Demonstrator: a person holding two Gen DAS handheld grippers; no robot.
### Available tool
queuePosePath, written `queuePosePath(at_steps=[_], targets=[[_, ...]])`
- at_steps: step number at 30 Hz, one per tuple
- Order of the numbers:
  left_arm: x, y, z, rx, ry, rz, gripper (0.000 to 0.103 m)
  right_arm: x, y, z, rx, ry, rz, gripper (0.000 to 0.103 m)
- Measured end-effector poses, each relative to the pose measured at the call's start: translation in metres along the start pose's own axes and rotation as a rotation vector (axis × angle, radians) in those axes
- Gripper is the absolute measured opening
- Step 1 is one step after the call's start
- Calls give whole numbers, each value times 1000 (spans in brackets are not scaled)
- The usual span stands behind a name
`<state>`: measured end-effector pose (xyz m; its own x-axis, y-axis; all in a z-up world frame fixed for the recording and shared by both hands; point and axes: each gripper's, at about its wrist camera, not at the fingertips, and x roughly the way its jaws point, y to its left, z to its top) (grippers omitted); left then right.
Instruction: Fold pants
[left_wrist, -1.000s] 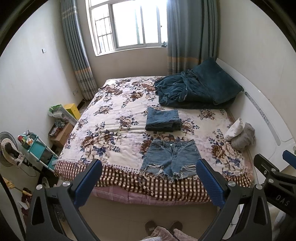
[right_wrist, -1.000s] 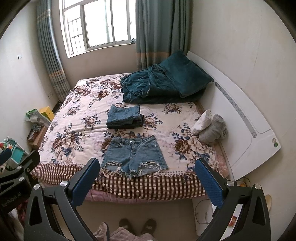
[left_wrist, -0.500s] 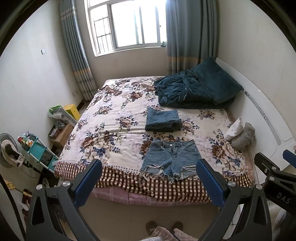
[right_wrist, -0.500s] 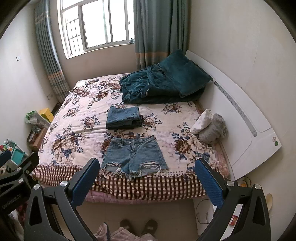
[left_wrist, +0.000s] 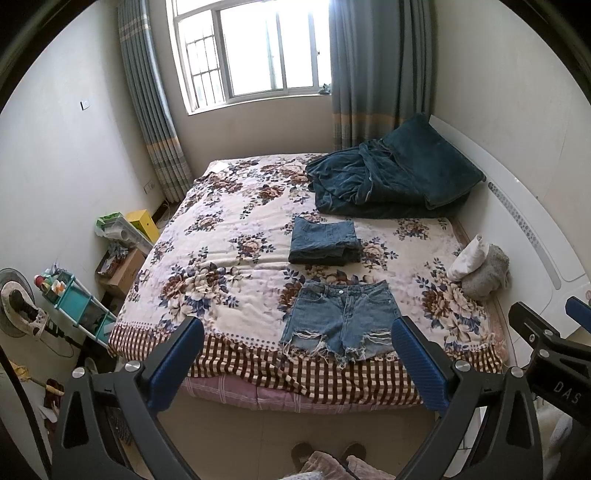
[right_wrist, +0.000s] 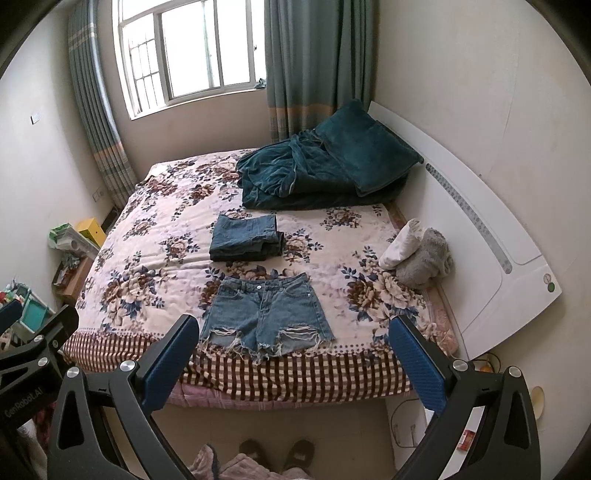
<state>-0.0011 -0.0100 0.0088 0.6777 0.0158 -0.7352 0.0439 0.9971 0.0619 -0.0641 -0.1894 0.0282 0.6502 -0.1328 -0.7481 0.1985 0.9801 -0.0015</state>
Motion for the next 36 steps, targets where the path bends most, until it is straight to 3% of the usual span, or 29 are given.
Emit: queuePosePath(at_steps=[20,29,36], targets=[[12,3,4,7,15,-9,103,16,13,1,17,17,-9,103],[51,17,4,33,33,-25,103,54,37,-9,70,48,-37,103],[117,13,3,64,79,-13,103,124,32,-11,136,109,-61,103]])
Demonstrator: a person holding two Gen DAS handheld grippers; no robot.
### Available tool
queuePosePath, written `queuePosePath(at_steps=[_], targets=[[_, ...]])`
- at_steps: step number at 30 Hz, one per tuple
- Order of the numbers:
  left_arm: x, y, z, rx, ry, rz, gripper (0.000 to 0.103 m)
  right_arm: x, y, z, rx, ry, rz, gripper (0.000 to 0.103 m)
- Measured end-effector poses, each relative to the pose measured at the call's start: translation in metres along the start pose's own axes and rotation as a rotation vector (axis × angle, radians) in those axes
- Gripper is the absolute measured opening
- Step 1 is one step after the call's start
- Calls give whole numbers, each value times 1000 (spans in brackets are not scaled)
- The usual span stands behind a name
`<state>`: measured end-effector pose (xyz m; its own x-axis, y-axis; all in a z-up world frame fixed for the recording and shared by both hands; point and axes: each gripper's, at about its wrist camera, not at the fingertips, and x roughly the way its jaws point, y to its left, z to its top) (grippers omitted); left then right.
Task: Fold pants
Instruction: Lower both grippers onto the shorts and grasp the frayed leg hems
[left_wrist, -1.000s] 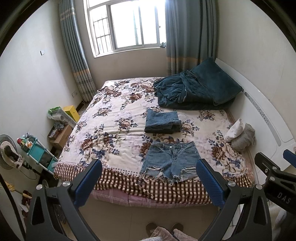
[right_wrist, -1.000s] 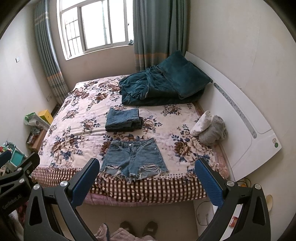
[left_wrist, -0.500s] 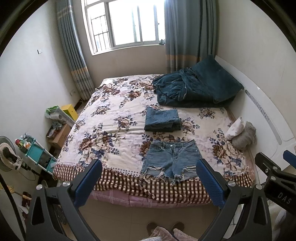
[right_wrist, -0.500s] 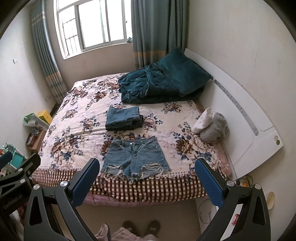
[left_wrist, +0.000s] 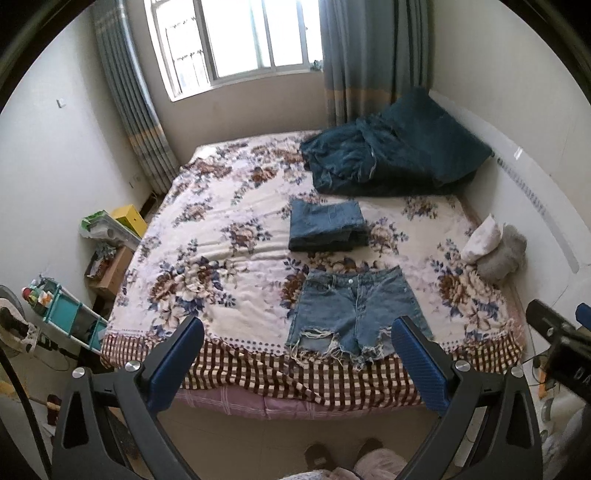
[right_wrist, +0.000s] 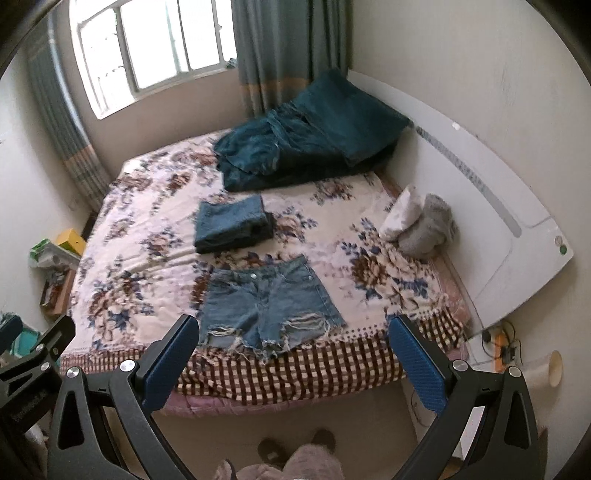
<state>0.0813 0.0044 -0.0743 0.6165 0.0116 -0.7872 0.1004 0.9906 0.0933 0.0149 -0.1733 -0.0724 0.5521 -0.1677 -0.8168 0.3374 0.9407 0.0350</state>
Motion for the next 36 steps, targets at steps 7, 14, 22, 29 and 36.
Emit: queuePosePath(at_steps=[7,14,22,29,36], targets=[[87,-31,6,32,61,122,103,108,-31,25,7,99,58,103],[205,-107,1,65,151,355,103,287,-90,61,-13,343,221,103],[362,-227,-31,56,368,451,103,529,-176,108,-118,579,271,70],[464,-334,-86,-26,578,316,103,697,-203,105,-176,820,416,71],[529,-404,-127,-22,665,243,103,797,-175,82,-299,961,581,71]])
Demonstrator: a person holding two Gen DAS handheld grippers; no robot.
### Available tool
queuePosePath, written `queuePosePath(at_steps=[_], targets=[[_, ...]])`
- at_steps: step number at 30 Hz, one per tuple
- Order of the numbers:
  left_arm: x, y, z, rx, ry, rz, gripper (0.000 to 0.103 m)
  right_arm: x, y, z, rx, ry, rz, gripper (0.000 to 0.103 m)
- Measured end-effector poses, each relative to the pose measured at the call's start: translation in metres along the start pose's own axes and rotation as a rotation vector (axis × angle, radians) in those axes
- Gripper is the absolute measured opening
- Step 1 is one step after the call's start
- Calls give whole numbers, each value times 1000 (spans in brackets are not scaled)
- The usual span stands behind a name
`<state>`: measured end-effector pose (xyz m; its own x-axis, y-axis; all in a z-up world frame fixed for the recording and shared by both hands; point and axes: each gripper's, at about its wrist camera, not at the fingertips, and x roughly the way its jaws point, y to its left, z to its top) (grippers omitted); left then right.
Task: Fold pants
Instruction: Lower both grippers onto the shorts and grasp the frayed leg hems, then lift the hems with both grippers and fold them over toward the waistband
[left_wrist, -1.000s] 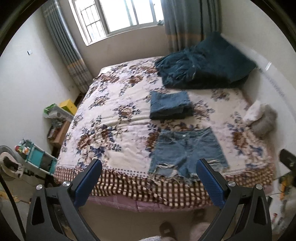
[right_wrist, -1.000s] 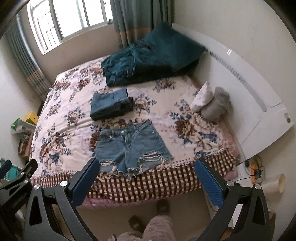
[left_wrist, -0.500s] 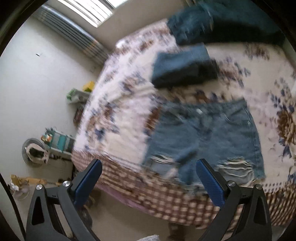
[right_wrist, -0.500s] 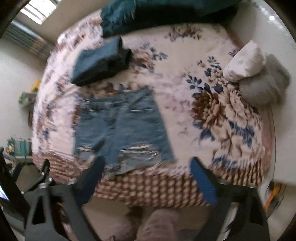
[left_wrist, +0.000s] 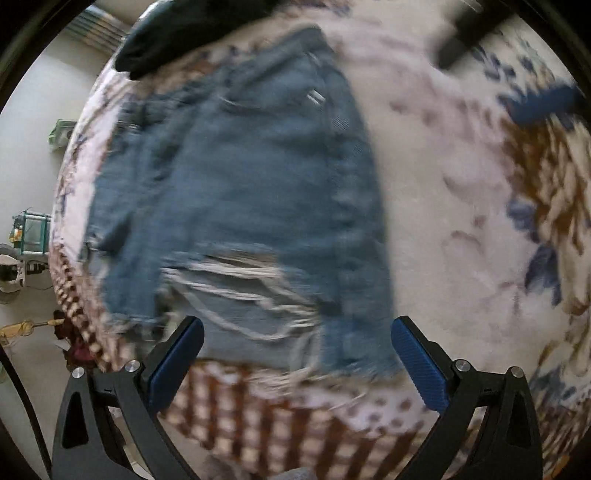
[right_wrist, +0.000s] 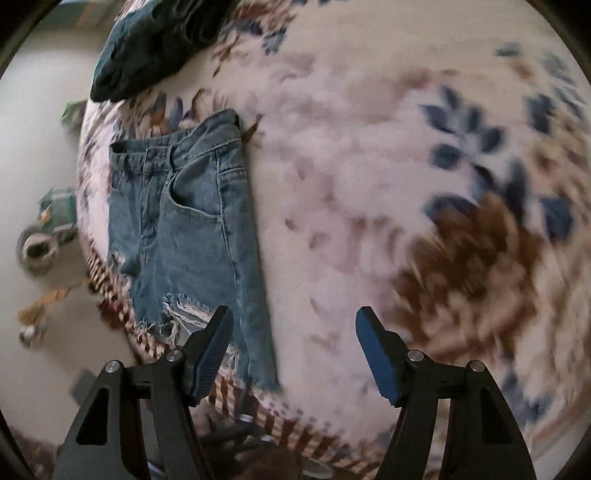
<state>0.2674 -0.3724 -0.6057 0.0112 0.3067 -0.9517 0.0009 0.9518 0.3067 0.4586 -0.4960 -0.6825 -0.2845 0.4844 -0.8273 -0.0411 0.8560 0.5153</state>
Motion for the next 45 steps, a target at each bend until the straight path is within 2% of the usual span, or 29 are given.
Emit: queuePosePath(at_steps=[3,8,9,10,11,13,15,16,17,18,19,22,26,31,33,38,45], targets=[[16,-12,4,-12,19,-33,103,23,1,25,-27,29,31,71],[27,-16,15,-17,31,-64,101,49,14,66,-43,46,140,71],[27,-16,16,-18,25,-76,93,53,20,74,-53,42,154,71],[26,-14,18,-17,19,-103,79,56,24,82,-60,34,163,71],[27,-11,20,-19,7,-139,69,58,30,88,-63,28,166,71],[20,-5,25,-27,-26,-183,24,66,36,102,-53,20,175,71],[10,5,31,-44,-44,-209,9,70,42,110,-38,3,187,68],[7,11,35,-58,-45,-228,4,69,44,112,-24,-20,204,47],[2,19,38,-76,-51,-246,4,69,47,115,-9,-35,221,31],[-5,27,40,-89,-65,-255,3,66,53,115,-6,-52,189,24],[-12,33,42,-89,-77,-258,3,64,56,115,-13,-63,176,20],[-42,63,50,-108,-125,-260,3,50,73,107,-45,-97,151,14],[-71,98,55,-156,-169,-246,3,29,95,95,-41,-145,140,12],[-80,151,49,-227,-202,-219,3,3,125,85,-40,-189,128,10],[-68,175,40,-253,-217,-212,3,-3,138,84,-38,-197,124,9],[-66,223,37,-304,-228,-205,3,-16,162,84,-36,-212,102,9],[-47,295,48,-401,-191,-238,3,7,234,108,-44,-217,68,8]])
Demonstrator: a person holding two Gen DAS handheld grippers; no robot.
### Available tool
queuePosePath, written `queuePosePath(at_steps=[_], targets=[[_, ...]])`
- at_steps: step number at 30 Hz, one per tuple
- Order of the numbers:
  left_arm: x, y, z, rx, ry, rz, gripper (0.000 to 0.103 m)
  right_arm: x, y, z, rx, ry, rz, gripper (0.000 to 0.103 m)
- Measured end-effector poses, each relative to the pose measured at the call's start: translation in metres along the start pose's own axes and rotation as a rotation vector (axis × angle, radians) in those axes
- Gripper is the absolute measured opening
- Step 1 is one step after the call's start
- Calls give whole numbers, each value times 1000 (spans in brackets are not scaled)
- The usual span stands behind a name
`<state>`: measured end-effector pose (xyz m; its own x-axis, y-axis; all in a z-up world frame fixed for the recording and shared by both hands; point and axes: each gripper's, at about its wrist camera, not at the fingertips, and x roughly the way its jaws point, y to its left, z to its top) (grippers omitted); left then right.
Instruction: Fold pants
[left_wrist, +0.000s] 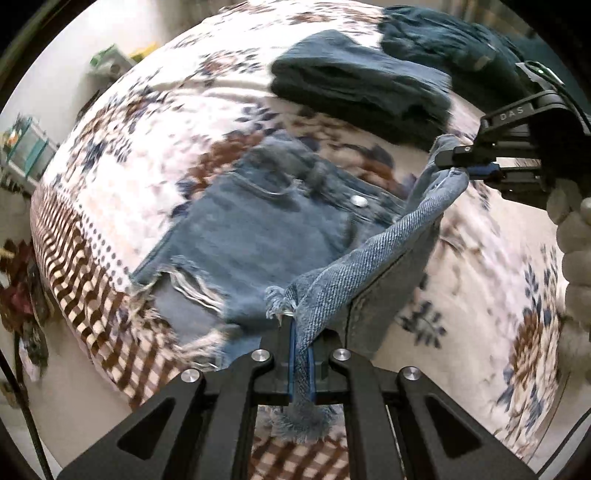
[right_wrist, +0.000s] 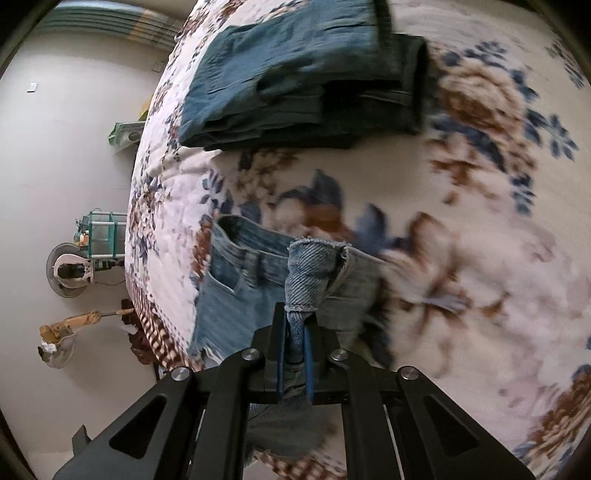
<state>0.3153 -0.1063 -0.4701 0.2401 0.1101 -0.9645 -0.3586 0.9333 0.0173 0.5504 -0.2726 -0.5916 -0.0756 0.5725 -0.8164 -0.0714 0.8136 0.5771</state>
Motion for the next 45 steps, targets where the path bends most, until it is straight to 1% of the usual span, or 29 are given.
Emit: queuePosePath(at_steps=[4,8,13,15,16,17,18,19,20,21,22,23,24,25,28,29,30,32,34,36,38,41,43,45], targets=[[16,44,19,-72,37,-1,3,40,45,19,-21,27,-34,8],[46,94,37,-173,88,2,3,93,89,41,-43,74,-67,8],[81,143,52,-237,119,26,3,156,127,57,-86,122,-119,8],[98,159,54,-250,148,23,5,178,140,62,-114,146,-164,9],[105,165,54,-260,172,17,8,187,142,63,-123,159,-183,13],[113,176,51,-306,201,-2,8,195,144,64,-128,180,-194,15],[115,185,49,-348,207,-28,13,201,146,67,-132,202,-205,23],[114,194,46,-394,209,-44,31,203,147,68,-127,214,-190,43],[112,202,43,-421,203,-43,39,201,148,68,-119,224,-149,55],[109,207,40,-439,194,-45,57,196,150,67,-113,228,-113,81],[105,214,36,-467,184,-39,79,189,151,64,-116,223,-102,88],[100,219,31,-493,177,-42,87,181,151,60,-127,216,-94,88],[96,224,26,-517,172,-48,90,174,151,57,-140,211,-100,88],[92,228,20,-546,169,-55,90,167,148,52,-154,206,-117,88],[84,243,-7,-688,180,-120,90,143,131,34,-151,193,-156,88],[82,248,-22,-756,189,-153,90,134,121,26,-136,190,-166,88],[82,246,-30,-799,201,-175,90,128,112,22,-122,188,-165,88],[86,243,-50,-887,246,-243,90,119,91,11,-85,183,-167,88],[94,230,-73,-969,314,-322,90,114,66,2,-29,175,-159,88],[98,213,-91,-998,361,-355,90,116,43,-5,36,176,-146,88],[97,199,-102,-1010,388,-365,89,124,22,-10,77,189,-130,88],[96,174,-109,-1008,396,-413,89,144,6,-8,94,203,-76,88],[97,161,-109,-1011,394,-439,89,154,-4,-2,100,187,-56,88],[98,151,-108,-1025,391,-460,89,164,-15,6,121,177,-1,88]])
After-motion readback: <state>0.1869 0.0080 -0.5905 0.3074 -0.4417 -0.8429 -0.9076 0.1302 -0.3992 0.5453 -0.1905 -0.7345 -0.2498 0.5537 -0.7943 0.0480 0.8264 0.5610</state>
